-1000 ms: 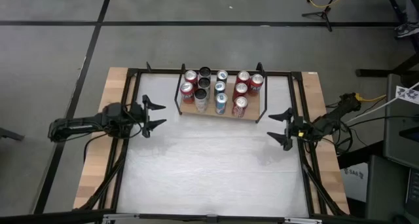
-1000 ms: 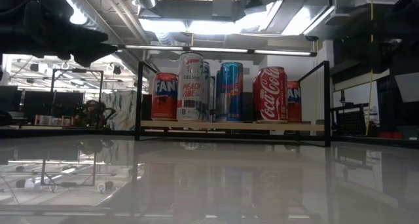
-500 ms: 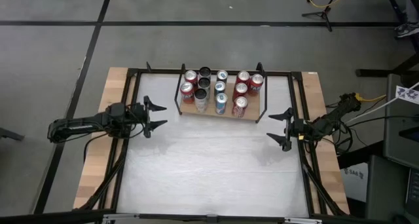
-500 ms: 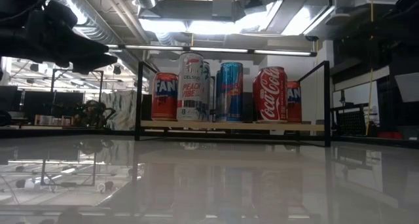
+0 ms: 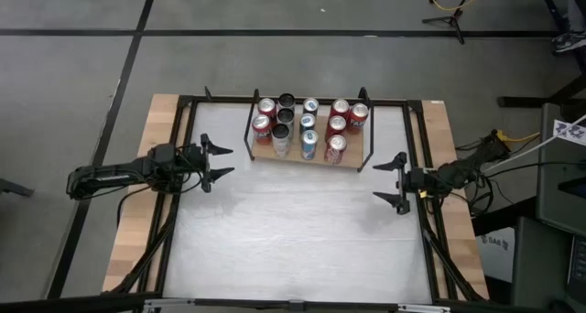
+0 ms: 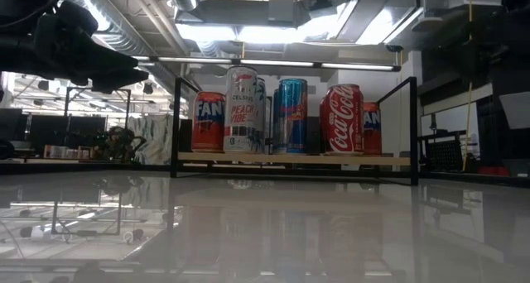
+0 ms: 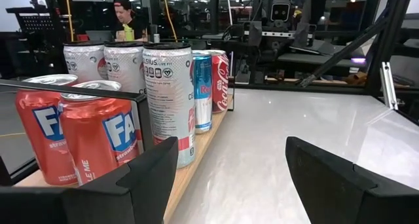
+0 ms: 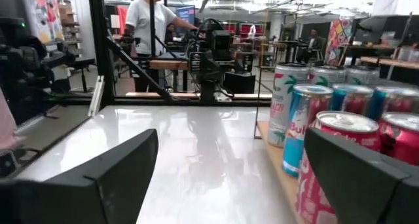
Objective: Place canned beverage on shelf
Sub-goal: Return to Home Position
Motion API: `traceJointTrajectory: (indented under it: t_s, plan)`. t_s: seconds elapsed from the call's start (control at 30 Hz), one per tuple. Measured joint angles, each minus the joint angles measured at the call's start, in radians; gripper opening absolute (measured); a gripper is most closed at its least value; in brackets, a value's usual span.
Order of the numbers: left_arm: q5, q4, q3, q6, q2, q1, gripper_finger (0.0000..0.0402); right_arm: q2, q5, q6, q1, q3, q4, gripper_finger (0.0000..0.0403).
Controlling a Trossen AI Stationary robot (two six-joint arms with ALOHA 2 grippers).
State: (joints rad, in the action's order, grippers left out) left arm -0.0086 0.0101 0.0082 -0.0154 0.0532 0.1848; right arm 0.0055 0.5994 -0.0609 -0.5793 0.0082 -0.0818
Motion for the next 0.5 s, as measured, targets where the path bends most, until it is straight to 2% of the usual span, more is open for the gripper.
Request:
traceJointTrajectory:
  t_s: [0.5]
  plan:
    - [0.0, 0.0, 0.0, 0.0, 0.0, 0.0, 0.0276, 0.0, -0.478, 0.015, 0.511, 0.0, 0.039, 0.0374]
